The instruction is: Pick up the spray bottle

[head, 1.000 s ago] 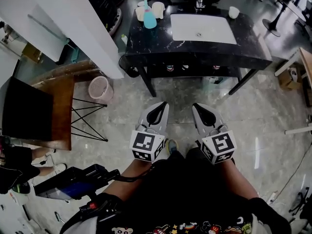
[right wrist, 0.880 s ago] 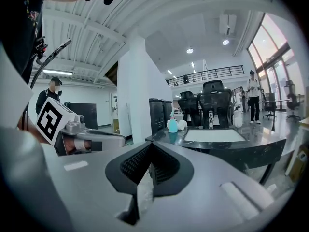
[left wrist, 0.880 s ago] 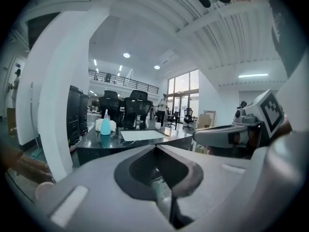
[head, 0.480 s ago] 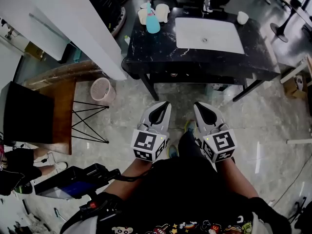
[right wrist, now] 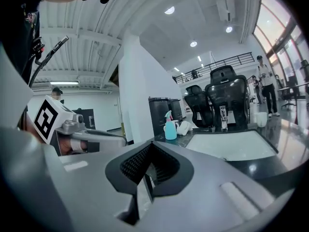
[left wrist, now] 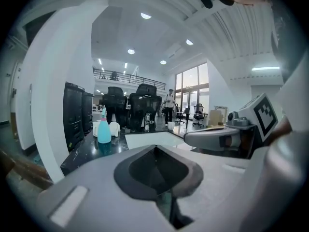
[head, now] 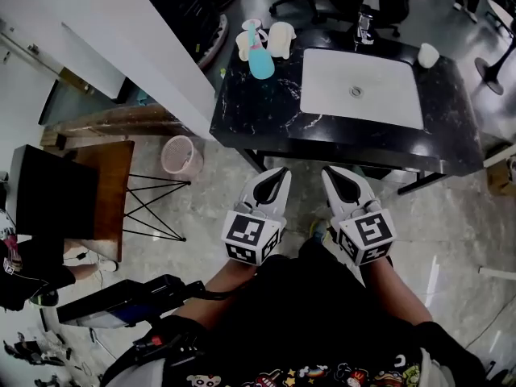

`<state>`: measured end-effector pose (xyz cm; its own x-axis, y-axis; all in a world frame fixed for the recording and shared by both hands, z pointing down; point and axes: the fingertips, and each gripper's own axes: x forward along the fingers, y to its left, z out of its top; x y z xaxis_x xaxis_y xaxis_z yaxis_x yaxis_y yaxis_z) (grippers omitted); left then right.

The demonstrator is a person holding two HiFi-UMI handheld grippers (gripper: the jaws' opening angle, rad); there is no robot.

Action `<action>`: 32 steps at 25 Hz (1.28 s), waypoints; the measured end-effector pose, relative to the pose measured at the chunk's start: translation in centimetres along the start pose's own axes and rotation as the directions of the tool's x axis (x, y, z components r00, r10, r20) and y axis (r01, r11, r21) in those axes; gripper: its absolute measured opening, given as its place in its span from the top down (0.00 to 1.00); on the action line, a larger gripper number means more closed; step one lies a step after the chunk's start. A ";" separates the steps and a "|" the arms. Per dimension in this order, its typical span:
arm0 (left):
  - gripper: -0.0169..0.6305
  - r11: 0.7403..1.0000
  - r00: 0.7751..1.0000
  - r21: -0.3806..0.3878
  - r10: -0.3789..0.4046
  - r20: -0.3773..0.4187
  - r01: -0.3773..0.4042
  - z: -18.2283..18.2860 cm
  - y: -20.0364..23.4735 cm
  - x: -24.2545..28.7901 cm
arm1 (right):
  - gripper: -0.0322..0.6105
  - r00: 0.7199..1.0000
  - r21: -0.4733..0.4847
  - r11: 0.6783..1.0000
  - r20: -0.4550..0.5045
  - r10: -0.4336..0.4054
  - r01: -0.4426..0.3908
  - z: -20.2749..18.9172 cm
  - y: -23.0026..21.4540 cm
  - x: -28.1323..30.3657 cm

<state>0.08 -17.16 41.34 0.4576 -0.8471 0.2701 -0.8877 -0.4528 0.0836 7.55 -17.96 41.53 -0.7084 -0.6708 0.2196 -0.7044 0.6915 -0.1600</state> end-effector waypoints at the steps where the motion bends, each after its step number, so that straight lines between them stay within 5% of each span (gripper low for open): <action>1: 0.97 1.000 1.000 0.003 0.010 -0.001 -0.010 0.3 0.3 0.8 | 0.91 1.000 -0.002 1.000 0.003 0.012 -0.012 0.3 -0.8 0.7; 11: 0.97 0.986 0.985 -0.005 0.165 0.045 -0.165 2.8 5.3 6.2 | 0.91 0.997 -0.009 0.997 0.018 0.078 -0.077 2.8 -4.8 5.6; 21: 0.97 0.972 0.969 -0.006 0.233 0.077 -0.233 5.1 12.6 11.9 | 0.91 0.998 -0.017 0.998 0.002 0.060 -0.060 4.7 -8.5 11.2; 32: 0.86 0.967 0.964 -0.021 0.256 0.074 -0.255 6.2 20.7 18.2 | 0.91 0.998 -0.018 0.999 -0.023 0.050 -0.051 6.4 -11.3 21.6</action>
<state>-9.69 -43.68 42.05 0.2181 -0.9528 0.2112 -0.9758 -0.2162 0.0323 -0.08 -41.97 41.94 -0.7415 -0.6289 0.2336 -0.6668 0.7292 -0.1537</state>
